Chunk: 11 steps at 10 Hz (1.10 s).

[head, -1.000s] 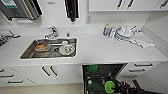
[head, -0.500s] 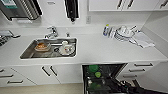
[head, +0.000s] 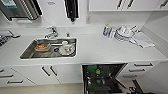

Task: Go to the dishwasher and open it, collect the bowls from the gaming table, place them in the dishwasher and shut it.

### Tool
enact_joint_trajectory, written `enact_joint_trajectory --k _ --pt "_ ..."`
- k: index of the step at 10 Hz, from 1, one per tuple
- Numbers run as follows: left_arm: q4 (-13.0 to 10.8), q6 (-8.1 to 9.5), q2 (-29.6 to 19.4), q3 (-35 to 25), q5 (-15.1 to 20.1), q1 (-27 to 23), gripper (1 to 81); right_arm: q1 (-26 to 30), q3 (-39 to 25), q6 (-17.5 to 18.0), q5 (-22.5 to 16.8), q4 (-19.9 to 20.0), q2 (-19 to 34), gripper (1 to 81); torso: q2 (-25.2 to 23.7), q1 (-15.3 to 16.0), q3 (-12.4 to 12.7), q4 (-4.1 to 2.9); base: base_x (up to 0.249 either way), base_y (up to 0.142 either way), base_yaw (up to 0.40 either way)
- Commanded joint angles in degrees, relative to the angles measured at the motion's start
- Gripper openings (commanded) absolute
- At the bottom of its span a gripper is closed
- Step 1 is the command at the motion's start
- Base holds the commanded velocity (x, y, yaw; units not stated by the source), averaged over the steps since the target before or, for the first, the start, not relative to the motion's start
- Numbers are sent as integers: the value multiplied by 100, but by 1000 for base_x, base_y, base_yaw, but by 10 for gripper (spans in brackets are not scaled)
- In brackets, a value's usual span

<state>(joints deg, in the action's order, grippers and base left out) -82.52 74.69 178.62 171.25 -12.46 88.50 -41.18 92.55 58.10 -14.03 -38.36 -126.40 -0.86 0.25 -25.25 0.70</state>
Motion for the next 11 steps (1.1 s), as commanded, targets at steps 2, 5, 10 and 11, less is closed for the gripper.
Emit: enact_joint_trajectory --k 2,5,10,11 --pt "96 -7 -71 40 200 67 811 -1519 -371 -624 -267 4 702 811 0 0 0 0 0 0 0" --pt "96 -51 -186 40 113 49 811 -2575 330 -949 57 -48 167 811 -580 372 0 0 0 0 0" --pt "60 -69 -89 40 191 -4 811 -3569 1703 -1196 656 -180 -695 811 -1384 865 2 0 0 0 0" --pt "104 -69 -80 40 191 -4 811 -3683 1860 -1196 656 -294 -853 811 -1600 999 4 0 0 0 0"
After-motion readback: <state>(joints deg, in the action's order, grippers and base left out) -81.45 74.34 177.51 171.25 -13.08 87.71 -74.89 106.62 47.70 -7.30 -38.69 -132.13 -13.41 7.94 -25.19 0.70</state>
